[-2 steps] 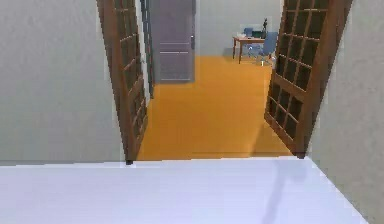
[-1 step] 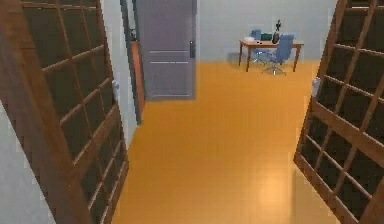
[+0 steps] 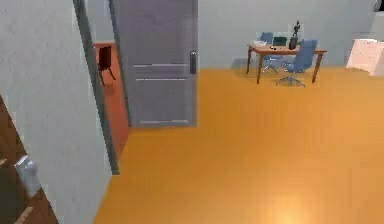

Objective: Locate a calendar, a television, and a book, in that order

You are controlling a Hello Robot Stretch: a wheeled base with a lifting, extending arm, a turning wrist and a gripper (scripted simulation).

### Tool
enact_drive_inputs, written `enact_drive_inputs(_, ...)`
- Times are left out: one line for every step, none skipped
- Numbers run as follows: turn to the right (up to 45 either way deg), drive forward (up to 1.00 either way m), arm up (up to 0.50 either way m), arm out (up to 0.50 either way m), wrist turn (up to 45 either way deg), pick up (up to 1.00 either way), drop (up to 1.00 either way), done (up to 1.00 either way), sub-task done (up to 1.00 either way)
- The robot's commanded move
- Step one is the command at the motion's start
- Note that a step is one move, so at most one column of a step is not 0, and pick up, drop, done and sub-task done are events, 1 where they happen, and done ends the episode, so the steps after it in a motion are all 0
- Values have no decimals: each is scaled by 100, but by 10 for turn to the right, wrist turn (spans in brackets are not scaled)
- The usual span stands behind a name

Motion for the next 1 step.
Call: enact_drive_inputs(0, 100, 0, 0, 0, 0, 0, 0, 0)
